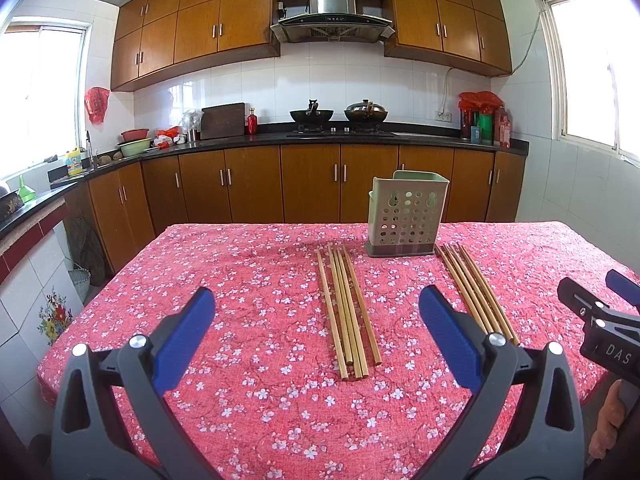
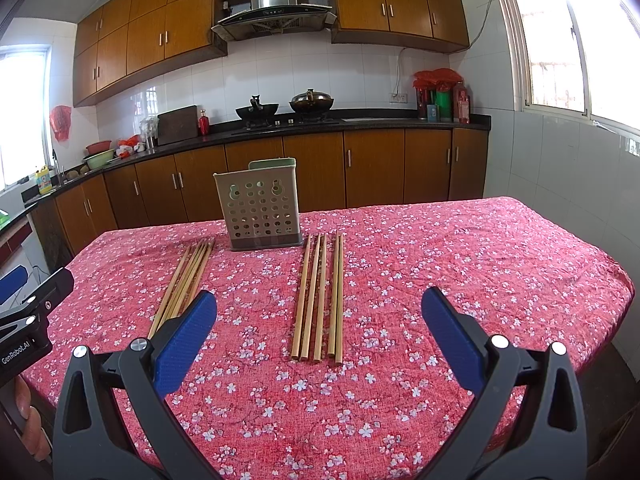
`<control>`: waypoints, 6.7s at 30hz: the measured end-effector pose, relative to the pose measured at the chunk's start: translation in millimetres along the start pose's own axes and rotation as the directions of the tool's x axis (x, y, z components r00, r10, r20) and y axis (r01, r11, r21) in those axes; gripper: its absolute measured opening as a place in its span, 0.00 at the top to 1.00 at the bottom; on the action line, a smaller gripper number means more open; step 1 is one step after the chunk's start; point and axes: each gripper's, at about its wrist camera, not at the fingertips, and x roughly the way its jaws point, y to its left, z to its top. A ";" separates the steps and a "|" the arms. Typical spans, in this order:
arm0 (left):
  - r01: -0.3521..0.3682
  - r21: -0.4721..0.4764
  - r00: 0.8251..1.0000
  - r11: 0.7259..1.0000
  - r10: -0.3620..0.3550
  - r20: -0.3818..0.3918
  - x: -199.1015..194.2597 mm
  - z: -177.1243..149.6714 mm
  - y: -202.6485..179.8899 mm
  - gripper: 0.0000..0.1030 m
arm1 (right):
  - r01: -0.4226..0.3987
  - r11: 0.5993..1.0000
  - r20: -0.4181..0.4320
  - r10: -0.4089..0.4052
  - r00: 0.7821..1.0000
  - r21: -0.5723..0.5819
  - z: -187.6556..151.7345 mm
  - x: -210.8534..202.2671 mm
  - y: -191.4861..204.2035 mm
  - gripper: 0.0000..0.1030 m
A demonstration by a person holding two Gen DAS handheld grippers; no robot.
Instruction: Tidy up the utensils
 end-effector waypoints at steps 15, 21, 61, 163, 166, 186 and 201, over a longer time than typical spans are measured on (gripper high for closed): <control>0.001 -0.002 1.000 1.000 -0.001 -0.003 1.2 -0.1 -0.1 0.04 | 0.000 1.000 -0.001 0.000 1.000 0.001 -0.3 0.6 -0.8 0.02; 0.001 0.000 1.000 1.000 -0.001 -0.003 2.4 0.7 0.7 0.04 | -0.001 1.000 -0.001 0.001 1.000 0.001 -0.5 0.4 -0.4 0.02; -0.009 -0.003 0.999 1.000 0.008 -0.032 11.8 -1.1 9.0 0.04 | -0.008 1.000 -0.024 0.008 1.000 0.008 -1.6 5.8 -1.7 0.02; 0.170 -0.115 0.983 0.979 -0.161 0.085 124.6 216.8 42.0 0.92 | -0.174 0.979 0.267 0.139 0.953 0.109 212.7 86.2 -44.0 0.92; 0.219 -0.120 0.968 0.968 -0.200 0.149 119.8 232.5 24.4 0.92 | -0.220 0.969 0.304 0.177 0.936 0.112 221.8 87.3 -32.8 0.92; 0.280 -0.125 0.958 0.952 -0.285 -0.030 214.0 189.2 -35.2 0.89 | -0.218 0.974 0.122 0.209 0.970 0.064 176.6 158.0 -4.1 0.85; 0.184 -0.238 0.982 0.954 -0.166 0.092 140.7 176.1 43.5 0.67 | -0.080 0.983 0.088 0.066 0.994 0.164 155.3 120.9 -68.1 0.68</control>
